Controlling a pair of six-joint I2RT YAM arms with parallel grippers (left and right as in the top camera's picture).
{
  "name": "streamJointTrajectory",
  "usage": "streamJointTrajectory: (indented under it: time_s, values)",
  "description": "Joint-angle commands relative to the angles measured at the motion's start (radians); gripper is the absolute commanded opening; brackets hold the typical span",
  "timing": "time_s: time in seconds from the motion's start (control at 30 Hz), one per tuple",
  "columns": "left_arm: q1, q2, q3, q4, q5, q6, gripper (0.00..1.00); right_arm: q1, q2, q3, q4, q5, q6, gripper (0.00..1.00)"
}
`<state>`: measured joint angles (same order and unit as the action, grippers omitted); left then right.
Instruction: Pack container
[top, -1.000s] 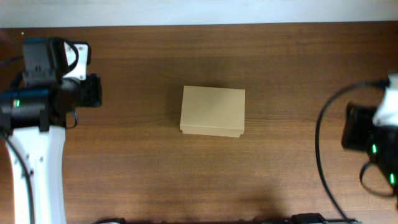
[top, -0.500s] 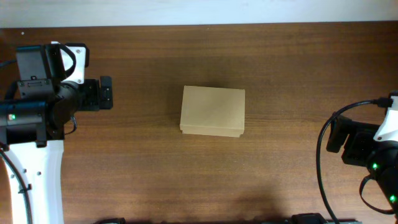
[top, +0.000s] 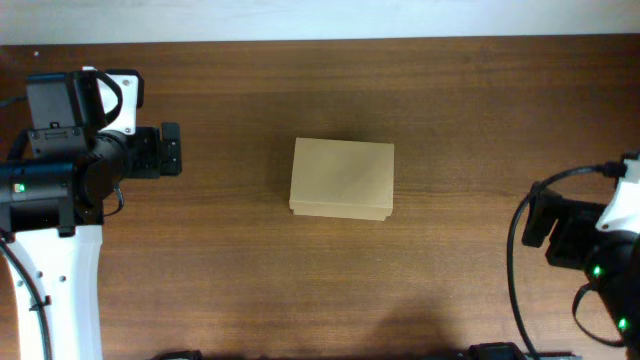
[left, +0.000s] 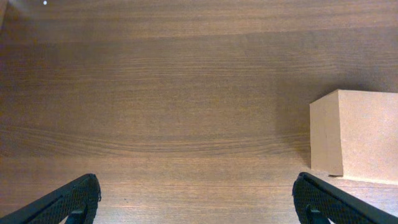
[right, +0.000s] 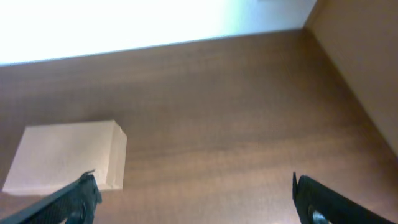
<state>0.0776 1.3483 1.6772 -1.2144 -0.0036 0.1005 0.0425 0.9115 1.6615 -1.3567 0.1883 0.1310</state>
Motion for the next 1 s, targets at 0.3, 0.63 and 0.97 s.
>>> streamJointTrajectory:
  time_s: [0.3,0.63,0.97]
  values:
    - [-0.003,0.002,-0.007,0.003,0.011,-0.002,0.99,-0.078,-0.659,-0.901,0.527,-0.058,0.010,0.99]
    - [-0.003,0.002,-0.007,0.003,0.011,-0.002,0.99,-0.106,-0.814,-1.382,0.666,-0.094,0.010,0.99]
    - [-0.003,0.002,-0.007,0.003,0.011,-0.002,0.99,-0.101,-0.908,-1.481,0.681,-0.132,0.009,0.99]
